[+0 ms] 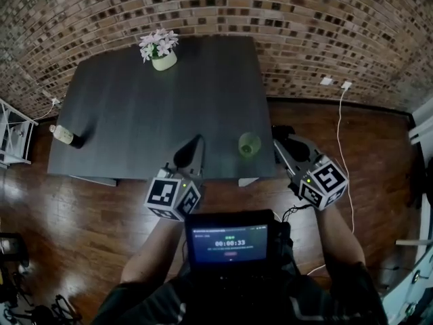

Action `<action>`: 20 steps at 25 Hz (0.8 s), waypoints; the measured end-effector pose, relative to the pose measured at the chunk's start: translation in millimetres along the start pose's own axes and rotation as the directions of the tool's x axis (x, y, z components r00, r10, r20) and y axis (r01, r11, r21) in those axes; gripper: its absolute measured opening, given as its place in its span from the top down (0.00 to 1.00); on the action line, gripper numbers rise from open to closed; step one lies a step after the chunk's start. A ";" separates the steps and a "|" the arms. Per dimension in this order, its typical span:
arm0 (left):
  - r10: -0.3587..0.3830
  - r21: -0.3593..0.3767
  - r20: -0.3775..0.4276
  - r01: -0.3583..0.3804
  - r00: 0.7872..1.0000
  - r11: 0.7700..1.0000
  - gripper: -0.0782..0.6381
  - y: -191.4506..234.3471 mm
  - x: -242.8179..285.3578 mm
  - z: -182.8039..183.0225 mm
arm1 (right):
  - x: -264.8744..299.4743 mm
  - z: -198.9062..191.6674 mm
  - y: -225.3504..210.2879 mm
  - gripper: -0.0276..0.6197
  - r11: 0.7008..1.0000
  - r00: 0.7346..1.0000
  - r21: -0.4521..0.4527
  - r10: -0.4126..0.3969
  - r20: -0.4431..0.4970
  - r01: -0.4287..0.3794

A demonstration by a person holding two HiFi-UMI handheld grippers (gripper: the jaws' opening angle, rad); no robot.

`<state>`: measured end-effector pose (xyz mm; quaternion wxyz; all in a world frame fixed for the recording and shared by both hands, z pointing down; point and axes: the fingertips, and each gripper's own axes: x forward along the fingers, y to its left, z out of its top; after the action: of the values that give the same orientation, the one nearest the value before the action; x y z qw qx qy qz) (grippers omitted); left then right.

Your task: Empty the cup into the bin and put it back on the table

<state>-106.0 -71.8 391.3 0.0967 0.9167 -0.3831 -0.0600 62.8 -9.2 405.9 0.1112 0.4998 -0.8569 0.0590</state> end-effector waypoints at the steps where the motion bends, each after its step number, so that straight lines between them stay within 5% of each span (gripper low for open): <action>1: -0.002 0.001 0.002 0.002 1.000 1.000 0.89 -1.6 -1.1 1.3 | -3.1 1.2 -0.2 0.94 1.000 1.000 0.004 -0.004 0.001 0.004; 20: 0.045 0.049 0.054 -0.047 0.998 0.998 0.89 -45.5 -28.9 44.8 | -40.9 32.8 23.9 0.95 0.999 1.000 0.041 0.001 -0.005 -0.001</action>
<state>-103.1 -25.7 338.5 0.0646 0.9078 -0.4080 -0.0724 57.2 30.1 364.2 0.1030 0.5013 -0.8556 0.0779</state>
